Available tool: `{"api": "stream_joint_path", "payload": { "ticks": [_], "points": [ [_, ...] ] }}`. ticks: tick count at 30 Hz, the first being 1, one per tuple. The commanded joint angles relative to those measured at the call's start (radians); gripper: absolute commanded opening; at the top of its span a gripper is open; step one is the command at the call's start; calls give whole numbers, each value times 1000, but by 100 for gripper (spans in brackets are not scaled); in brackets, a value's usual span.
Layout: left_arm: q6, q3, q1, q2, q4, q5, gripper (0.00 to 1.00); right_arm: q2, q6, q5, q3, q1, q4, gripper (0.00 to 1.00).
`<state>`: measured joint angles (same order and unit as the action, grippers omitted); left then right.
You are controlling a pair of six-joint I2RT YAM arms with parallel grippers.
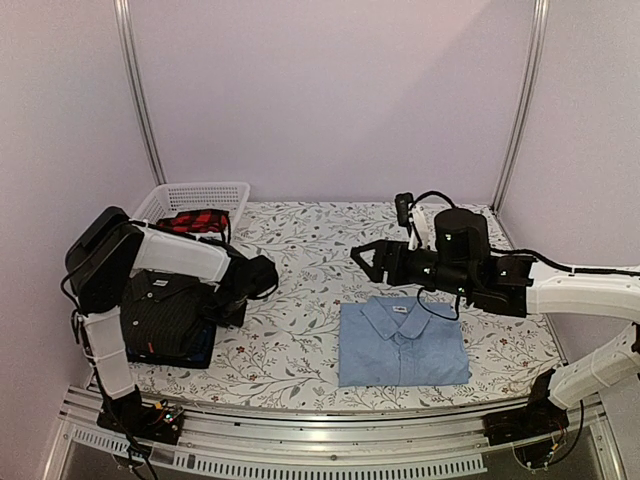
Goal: Fold and stack the long sleeve shirts
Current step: Move the square-folded shirt to the center of the board.
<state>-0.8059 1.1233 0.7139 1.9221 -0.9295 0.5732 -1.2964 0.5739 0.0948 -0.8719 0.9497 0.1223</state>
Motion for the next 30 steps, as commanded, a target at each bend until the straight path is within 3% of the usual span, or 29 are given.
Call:
{"api": "stream_joint_path", "payload": {
  "ticks": [1,6,14,30],
  "points": [
    [15,5,-21,29,-12,30,0,29,-14,12,14,-5,21,74],
    [56,50,-9,9,21,-28,0,43,-12,31,23,-4,17,66],
    [107,247,52,41,60,-181,0,47,-18,53,25,-4,15,66],
    [306,898,65,460,141,-313,0,95,-39,149,42,-5,-53,66]
  ]
}}
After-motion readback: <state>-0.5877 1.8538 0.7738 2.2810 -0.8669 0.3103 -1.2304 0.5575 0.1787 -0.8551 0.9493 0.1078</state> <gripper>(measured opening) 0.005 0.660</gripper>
